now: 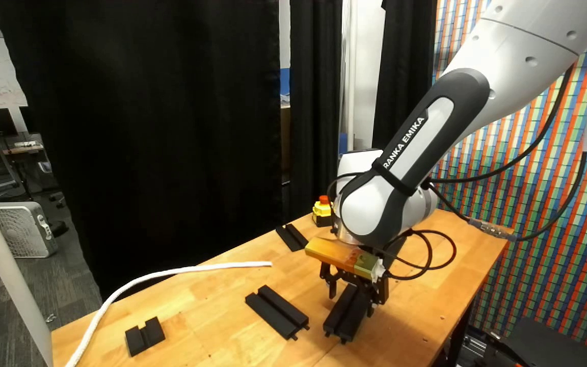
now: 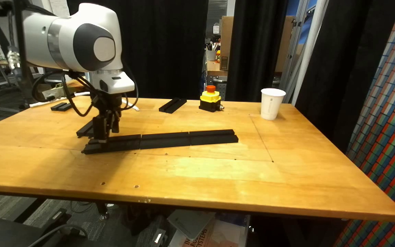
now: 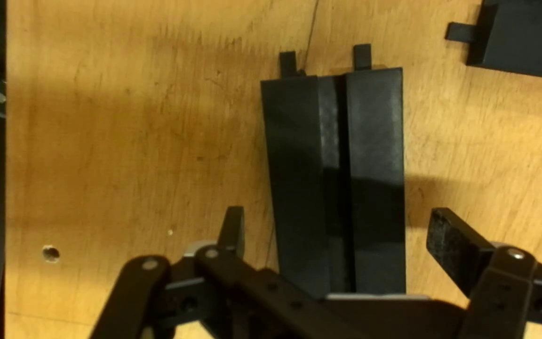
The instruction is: Connect the four black objects together
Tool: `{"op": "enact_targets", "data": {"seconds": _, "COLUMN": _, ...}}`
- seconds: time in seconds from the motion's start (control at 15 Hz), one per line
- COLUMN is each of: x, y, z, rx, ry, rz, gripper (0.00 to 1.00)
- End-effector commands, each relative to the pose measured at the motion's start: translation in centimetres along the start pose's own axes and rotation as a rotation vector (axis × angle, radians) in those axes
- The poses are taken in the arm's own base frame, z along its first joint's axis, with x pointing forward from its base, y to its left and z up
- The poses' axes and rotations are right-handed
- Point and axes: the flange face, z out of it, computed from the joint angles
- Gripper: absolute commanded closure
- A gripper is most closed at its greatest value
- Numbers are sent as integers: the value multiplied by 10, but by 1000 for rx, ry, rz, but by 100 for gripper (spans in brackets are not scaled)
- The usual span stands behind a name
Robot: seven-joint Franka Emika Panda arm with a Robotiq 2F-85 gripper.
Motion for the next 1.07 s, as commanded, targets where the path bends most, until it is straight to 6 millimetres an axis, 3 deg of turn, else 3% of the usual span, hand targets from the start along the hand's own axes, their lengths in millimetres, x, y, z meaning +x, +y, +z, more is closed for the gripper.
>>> {"op": "enact_targets", "data": {"seconds": 0.0, "x": 6, "y": -3, "z": -4, "rx": 4, "ry": 0, "rz": 28, "gripper": 0}}
{"op": "enact_targets", "data": {"seconds": 1.0, "x": 18, "y": -5, "z": 3, "rx": -36, "ry": -5, "rz": 32, "gripper": 0}}
